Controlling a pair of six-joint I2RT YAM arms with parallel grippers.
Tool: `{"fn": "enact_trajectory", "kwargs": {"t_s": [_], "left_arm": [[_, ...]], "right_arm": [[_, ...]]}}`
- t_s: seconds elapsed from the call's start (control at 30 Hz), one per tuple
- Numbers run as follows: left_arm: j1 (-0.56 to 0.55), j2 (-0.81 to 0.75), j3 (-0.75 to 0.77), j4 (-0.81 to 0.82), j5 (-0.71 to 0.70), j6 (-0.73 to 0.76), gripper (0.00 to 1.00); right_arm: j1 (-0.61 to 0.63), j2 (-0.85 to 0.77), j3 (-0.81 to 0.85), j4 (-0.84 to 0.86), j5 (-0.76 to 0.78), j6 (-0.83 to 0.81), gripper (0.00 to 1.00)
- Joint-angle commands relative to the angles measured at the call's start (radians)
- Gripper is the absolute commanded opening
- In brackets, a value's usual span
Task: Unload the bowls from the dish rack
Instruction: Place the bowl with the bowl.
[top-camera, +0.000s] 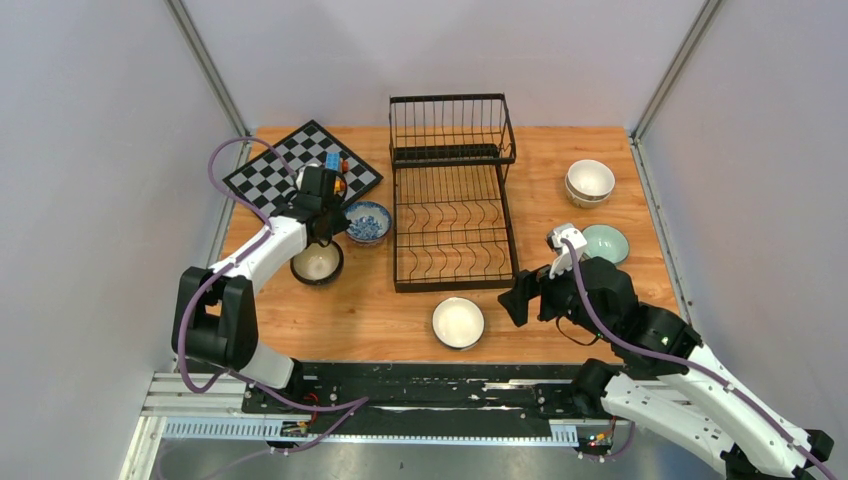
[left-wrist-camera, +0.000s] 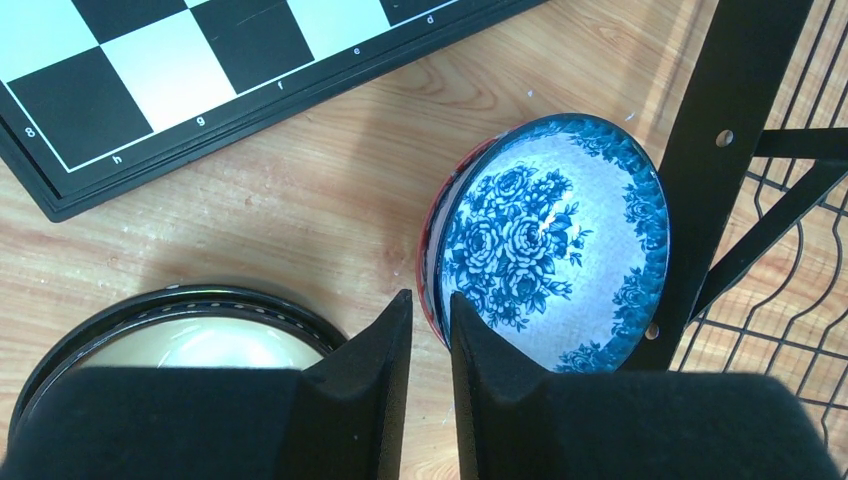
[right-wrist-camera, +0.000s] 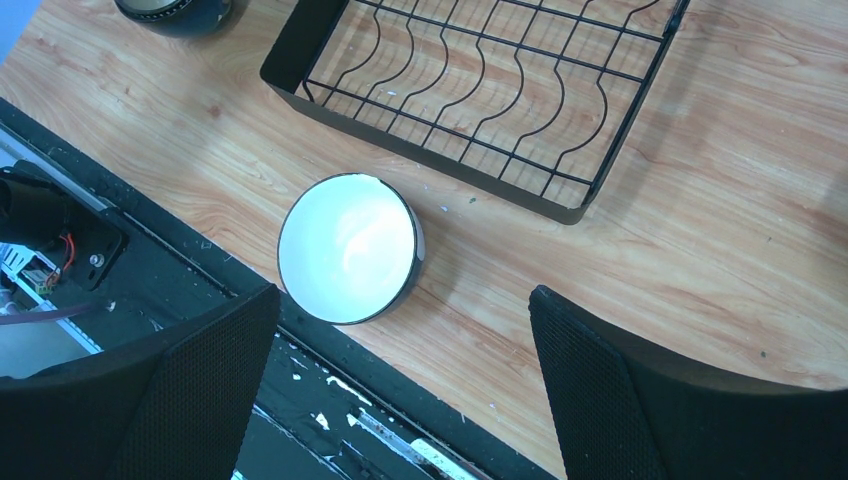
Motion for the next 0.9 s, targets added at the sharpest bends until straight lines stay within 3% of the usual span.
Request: {"fn": "enact_trajectory", "kwargs": {"t_s": [0.0,0.87], "left_arm": [[0.004,0.010,0.006,0.002,-0.007,0.010,0.21],[0.005,0.050,-0.025,0.050,0.015,0.012,0.10]], "right_arm": [[-0.009,0.001,-0.015,0.006,0.008,0.013,0.98],[-0.009,0.021,-0.019,0.010,0.012,0.008,0.98]]}}
